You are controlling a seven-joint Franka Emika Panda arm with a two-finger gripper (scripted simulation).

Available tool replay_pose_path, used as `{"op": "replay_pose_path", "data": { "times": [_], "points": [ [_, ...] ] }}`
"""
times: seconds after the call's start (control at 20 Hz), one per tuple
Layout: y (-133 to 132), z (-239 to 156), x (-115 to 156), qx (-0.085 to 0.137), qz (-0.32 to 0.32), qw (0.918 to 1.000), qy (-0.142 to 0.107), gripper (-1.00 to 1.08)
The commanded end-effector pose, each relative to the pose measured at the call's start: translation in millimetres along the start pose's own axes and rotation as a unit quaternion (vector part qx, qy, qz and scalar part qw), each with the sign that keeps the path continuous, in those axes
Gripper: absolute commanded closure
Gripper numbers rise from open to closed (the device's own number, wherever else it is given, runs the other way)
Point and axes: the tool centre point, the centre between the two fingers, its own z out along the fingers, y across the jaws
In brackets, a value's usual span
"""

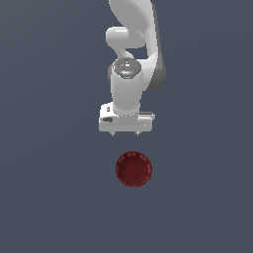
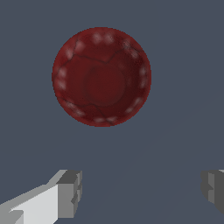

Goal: Pick up the object and move it to a goal position.

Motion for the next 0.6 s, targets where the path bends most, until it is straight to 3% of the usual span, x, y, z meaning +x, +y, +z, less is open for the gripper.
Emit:
{"op": "replay_pose_path", "data": {
  "times": [0.0,0.55],
  "points": [
    [0.0,0.0,0.0,0.000,0.000,1.0000,0.000,-0.20],
    [-2.8,3.0,-1.4,-0.003,-0.003,1.0000,-0.003,-0.20]
  ]
}}
